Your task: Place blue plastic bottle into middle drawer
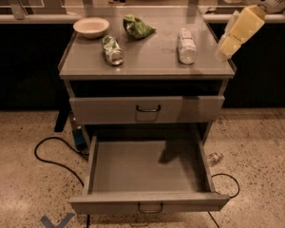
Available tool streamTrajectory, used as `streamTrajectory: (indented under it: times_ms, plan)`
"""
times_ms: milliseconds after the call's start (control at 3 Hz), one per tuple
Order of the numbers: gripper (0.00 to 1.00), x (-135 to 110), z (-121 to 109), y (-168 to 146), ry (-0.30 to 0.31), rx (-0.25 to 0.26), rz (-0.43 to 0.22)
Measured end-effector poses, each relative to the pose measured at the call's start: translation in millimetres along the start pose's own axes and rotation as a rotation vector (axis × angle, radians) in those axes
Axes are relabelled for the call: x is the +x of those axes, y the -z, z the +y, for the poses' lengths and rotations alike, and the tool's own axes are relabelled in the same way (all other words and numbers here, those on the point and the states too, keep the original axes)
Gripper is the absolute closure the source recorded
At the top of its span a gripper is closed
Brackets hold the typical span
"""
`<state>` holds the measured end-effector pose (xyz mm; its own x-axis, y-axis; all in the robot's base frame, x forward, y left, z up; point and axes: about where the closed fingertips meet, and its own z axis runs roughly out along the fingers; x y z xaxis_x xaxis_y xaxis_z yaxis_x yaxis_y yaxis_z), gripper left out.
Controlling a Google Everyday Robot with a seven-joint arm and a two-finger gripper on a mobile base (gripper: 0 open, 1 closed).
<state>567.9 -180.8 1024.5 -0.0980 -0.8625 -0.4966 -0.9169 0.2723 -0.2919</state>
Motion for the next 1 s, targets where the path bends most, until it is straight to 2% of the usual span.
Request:
streamTrajectory:
  times_ms: [333,667,1000]
  plan:
    - [0.00,-18.7,-18.3,22.5,0.026,0.067,-0.037]
    - [0.00,-18.5,-18.2,22.8,0.025,0.067,-0.038]
    - [0.00,-7.9,-38.9,17.2,-0.071,0.101,0.021]
